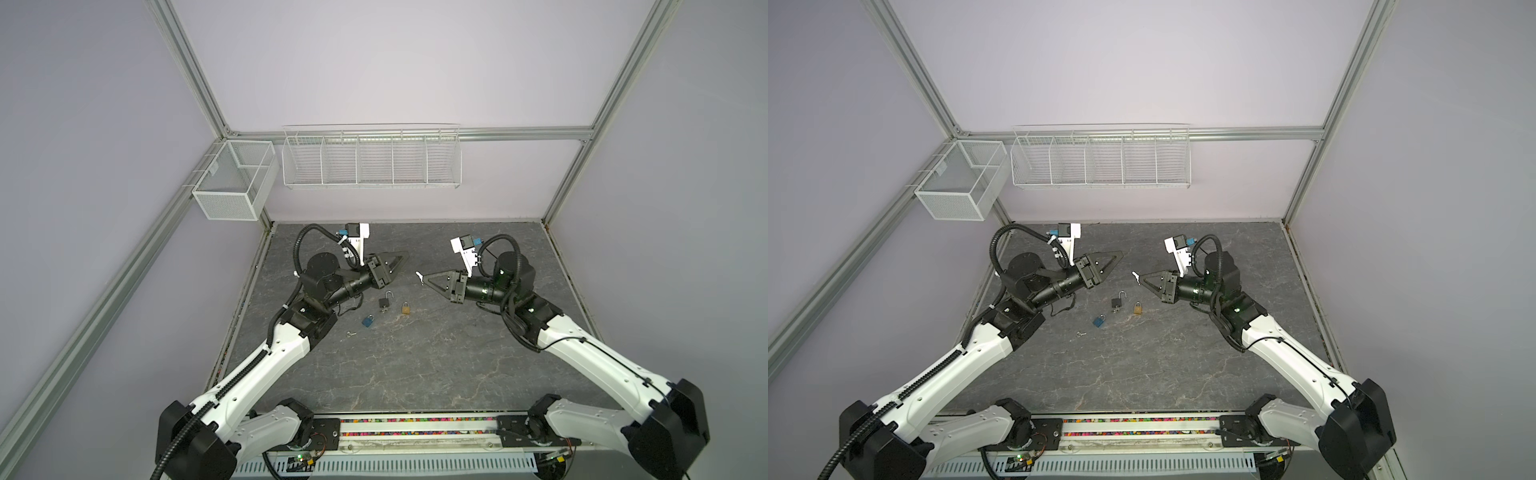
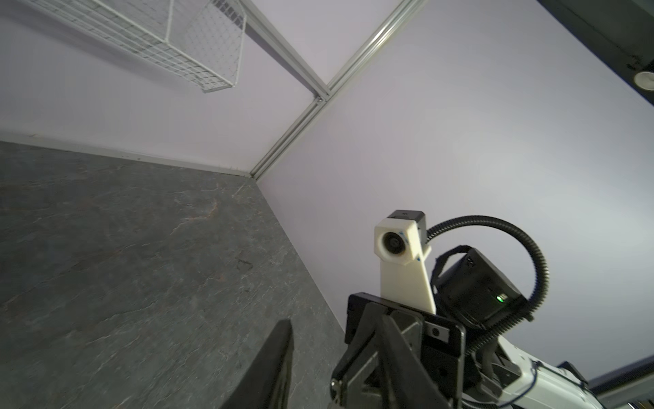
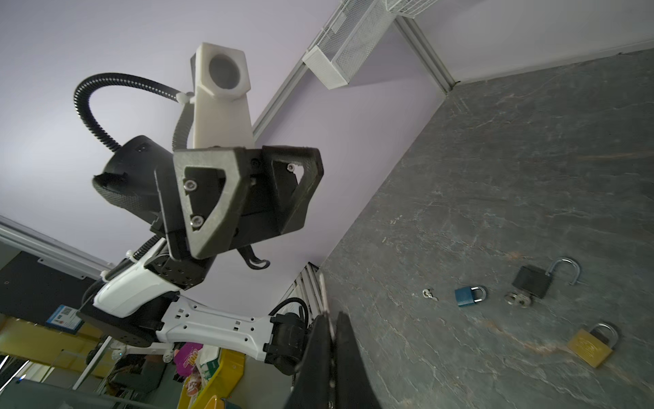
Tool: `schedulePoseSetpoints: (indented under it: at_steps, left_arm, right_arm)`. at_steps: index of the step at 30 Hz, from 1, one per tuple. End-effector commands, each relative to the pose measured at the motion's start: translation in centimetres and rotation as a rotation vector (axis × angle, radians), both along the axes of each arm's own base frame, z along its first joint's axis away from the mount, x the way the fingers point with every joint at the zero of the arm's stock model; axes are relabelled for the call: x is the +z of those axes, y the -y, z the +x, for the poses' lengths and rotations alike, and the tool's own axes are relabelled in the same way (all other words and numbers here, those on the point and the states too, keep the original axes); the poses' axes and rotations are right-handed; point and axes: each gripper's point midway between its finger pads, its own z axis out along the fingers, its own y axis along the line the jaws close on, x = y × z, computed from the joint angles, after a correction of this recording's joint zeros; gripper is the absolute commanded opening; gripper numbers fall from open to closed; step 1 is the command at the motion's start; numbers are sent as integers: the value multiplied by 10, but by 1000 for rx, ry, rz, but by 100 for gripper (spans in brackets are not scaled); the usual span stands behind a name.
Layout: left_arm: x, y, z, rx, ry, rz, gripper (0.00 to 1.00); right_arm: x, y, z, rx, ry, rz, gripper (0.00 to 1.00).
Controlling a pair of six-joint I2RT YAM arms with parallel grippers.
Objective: Unlock with the key
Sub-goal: 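Lower the open left gripper onto the brass padlock while the right gripper holds the key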
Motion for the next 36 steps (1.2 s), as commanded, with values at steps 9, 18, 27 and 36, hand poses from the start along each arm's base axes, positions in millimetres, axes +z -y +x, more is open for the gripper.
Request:
schedulePoseSetpoints:
  at_steps: [9, 18, 27, 36]
  left_arm:
    - [-175, -5, 9, 142, -342, 574, 45]
    - [-261, 23, 21, 66, -509, 969, 47]
    - [-308, 16, 42, 222, -586, 1188, 46]
    - [-326, 32, 50, 201, -604, 1175, 43]
  right_arm:
    - [-109, 40, -18, -134, -153, -230, 6]
    - [-180, 54, -21, -220, -358, -312, 6]
    - [-193, 57, -21, -227, -386, -347, 6]
    - [-198, 59, -20, -233, -391, -352, 6]
